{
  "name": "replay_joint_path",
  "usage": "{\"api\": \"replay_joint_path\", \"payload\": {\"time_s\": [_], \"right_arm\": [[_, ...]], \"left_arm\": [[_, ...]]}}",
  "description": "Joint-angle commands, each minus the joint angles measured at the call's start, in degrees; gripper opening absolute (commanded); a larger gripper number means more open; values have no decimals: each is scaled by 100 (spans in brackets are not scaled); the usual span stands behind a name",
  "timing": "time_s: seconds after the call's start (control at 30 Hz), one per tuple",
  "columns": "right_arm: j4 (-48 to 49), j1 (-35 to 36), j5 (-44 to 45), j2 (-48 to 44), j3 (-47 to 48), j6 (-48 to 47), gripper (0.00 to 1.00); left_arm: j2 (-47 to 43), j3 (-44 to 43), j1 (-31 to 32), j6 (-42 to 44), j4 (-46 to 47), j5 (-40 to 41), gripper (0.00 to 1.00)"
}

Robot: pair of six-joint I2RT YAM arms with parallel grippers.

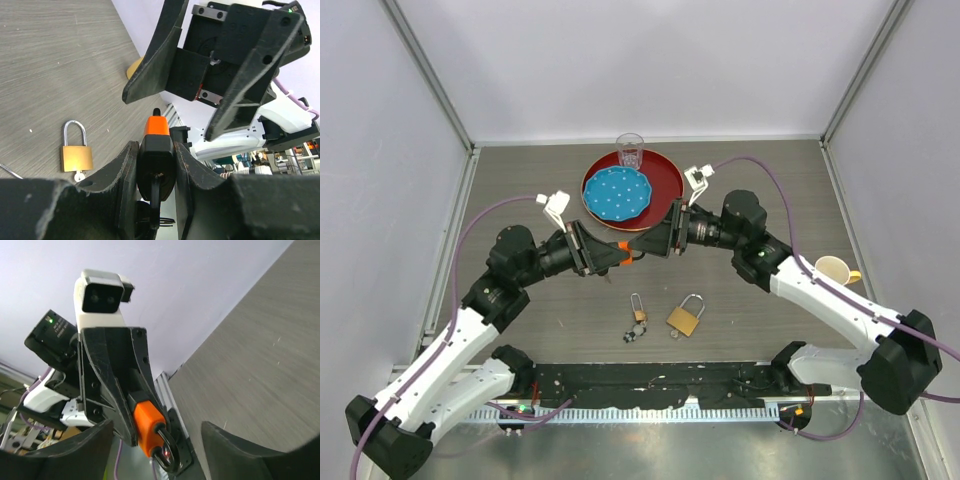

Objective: Lock with the key
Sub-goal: Lock the lock.

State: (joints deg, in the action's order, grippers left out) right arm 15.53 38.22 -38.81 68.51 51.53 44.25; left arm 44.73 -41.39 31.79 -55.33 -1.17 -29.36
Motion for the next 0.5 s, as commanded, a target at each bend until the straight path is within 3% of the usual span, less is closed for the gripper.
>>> {"api": "replay_joint_path", "payload": {"time_s": [0.0, 0.03, 0.17, 0.47], "right_arm": [[56, 11, 811, -548, -90, 119, 83], [21, -7, 909, -619, -125, 119, 90], [-50, -156, 1445, -979, -423, 364, 97], [785, -614, 1894, -1490, -1303, 1559, 99]], "left_arm": [[-35, -72, 55, -162, 520, 168, 0], [-26, -45, 55, -197, 582, 194, 0], [27, -27, 55, -302, 697, 264, 0], [106, 131, 64, -566, 1311, 466, 0]]}}
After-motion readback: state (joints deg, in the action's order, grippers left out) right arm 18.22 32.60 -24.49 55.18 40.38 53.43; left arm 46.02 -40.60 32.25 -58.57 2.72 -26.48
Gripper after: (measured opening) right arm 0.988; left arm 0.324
